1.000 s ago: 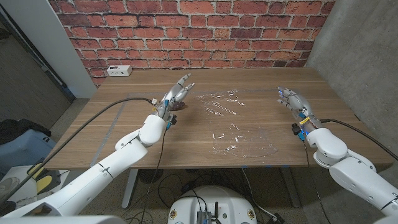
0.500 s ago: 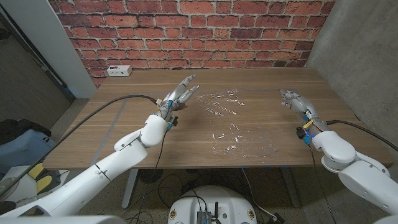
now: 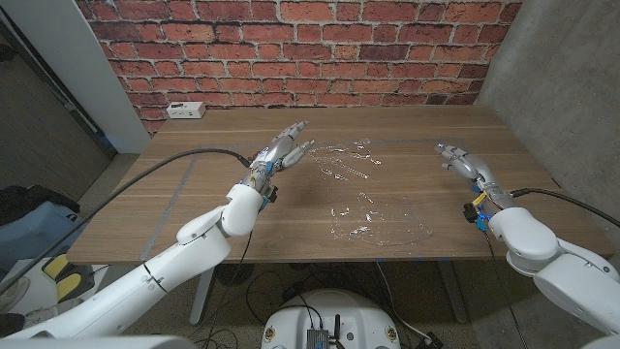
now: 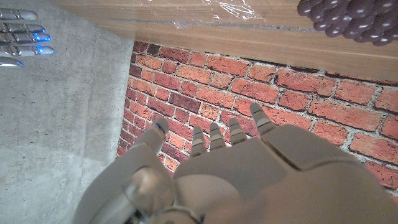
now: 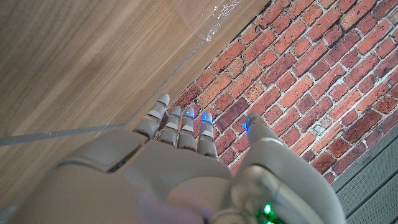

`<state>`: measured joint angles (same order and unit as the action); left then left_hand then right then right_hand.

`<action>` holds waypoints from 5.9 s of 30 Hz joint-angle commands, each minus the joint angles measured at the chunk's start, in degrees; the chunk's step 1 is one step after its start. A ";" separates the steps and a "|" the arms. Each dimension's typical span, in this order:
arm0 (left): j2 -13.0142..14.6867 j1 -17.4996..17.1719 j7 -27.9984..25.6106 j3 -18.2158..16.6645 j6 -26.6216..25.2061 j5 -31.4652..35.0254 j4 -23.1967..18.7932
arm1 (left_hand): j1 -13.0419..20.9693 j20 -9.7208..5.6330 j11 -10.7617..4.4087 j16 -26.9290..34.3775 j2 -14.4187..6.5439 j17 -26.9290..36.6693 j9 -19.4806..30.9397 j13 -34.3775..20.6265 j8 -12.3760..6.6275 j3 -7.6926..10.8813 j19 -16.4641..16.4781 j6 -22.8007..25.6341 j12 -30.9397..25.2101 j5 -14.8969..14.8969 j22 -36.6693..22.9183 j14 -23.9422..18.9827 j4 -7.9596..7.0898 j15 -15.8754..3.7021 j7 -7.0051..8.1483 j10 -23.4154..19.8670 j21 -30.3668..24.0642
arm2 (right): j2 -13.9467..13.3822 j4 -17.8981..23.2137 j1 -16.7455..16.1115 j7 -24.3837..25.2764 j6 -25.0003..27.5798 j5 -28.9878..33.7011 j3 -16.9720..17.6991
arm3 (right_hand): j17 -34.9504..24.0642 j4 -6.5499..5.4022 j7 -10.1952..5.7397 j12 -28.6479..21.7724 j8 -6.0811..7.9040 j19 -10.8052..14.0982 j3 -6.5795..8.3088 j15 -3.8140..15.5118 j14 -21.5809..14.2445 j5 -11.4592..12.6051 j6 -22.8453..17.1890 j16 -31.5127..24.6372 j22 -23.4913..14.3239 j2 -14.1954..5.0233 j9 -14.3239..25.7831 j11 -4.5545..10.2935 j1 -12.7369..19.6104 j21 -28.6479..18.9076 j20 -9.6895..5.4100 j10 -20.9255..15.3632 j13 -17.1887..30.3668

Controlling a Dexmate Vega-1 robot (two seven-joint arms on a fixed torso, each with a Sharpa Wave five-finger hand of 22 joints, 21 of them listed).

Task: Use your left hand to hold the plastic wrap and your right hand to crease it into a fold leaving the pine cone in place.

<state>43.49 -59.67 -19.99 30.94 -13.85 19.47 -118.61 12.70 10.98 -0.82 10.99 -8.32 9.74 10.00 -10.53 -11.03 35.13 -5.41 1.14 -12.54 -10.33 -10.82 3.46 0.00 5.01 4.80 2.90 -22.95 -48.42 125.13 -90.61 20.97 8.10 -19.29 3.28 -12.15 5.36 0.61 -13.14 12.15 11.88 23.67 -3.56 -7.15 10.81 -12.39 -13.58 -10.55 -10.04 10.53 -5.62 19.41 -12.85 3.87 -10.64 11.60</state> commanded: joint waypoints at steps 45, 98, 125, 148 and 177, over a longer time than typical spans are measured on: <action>3.76 -2.19 9.89 3.21 -1.92 7.09 -6.34 | 0.16 -0.22 0.06 -0.53 0.58 0.29 0.28 -0.39 -0.12 -0.34 -0.92 2.12 -0.11 0.23 -0.18 0.23 0.26 -0.41 -0.17 -0.94 0.84 | 1.36 14.32 -7.75 0.65 22.85 17.52 0.97 | -0.70 -0.78 -0.86 0.37 -0.24 0.67 1.05 1.39 -0.82 -0.18 -0.64 -0.81 -0.14 -0.59 0.41 0.57 1.26 -0.08 -0.48 -0.55 0.34; 6.86 -1.48 18.03 4.11 4.44 9.56 -5.29 | 0.67 -0.36 -0.31 -0.51 0.78 0.19 0.32 -0.42 -0.41 -0.38 -0.99 4.78 -0.16 0.19 -0.22 0.43 1.10 -0.71 -0.95 -2.10 1.50 | 0.33 19.56 -9.93 4.25 35.71 22.18 -4.90 | -0.87 -0.67 -0.92 0.45 -0.30 1.12 2.42 2.09 -1.18 -0.08 -1.60 -1.01 -0.12 -0.61 0.52 1.45 3.44 -0.14 -0.49 -1.26 0.46; 8.08 -3.46 16.95 5.17 2.25 23.04 -7.94 | 7.59 -1.31 -1.92 -0.13 2.21 0.10 0.37 -0.31 -1.95 0.78 3.72 14.00 -0.91 0.39 0.21 -1.34 8.52 -1.63 -1.17 -6.99 1.55 | -1.93 20.36 -8.00 11.66 41.61 28.41 -13.99 | -0.17 3.41 -0.31 -0.79 1.55 6.43 5.78 4.38 -6.99 0.19 -10.21 -2.65 -0.07 -0.17 0.58 2.50 11.87 -1.62 0.25 -7.42 0.33; 6.34 -4.94 16.58 7.11 -1.03 43.09 -8.44 | 27.56 -3.17 -5.27 -0.08 9.34 0.04 0.60 -0.32 -5.91 0.42 12.29 33.60 -1.31 -0.14 0.43 -6.56 10.78 -3.71 1.79 -15.26 2.43 | -4.19 20.81 3.33 17.45 60.00 38.92 -31.42 | 0.44 5.61 -2.37 -0.82 3.42 12.80 6.58 9.25 -13.31 -0.11 -21.82 -3.61 -0.13 6.50 0.76 7.35 32.54 -2.81 0.22 -14.50 0.21; 5.50 -3.37 30.28 6.91 2.06 50.35 -10.41 | 33.40 -4.12 -5.39 -0.59 14.65 0.15 0.97 -0.44 -5.86 -5.09 13.10 41.00 0.14 -1.66 0.36 -5.14 9.58 -3.13 7.58 -13.48 4.70 | -7.39 22.86 12.94 14.39 71.88 38.75 -41.39 | -0.03 5.10 -4.47 1.07 3.39 12.12 4.14 10.93 -9.84 1.26 -24.71 -2.09 -0.12 8.93 1.30 10.25 40.65 -1.85 -1.19 -11.79 0.59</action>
<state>49.35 -63.46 5.71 38.14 -13.16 68.73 -128.39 45.42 7.15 -6.34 10.61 6.30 9.75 10.83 -10.81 -16.54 30.31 7.27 41.27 -12.50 -11.67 -10.41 -2.26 9.56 1.75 12.38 -10.37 -18.40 -54.92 147.14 -79.89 37.61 77.24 17.98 -35.28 -11.89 10.52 -3.80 -12.30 15.27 23.96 27.97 2.37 -17.34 11.70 -36.65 -16.06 -10.54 -1.14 11.62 4.12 58.91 -14.80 3.05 -22.59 11.87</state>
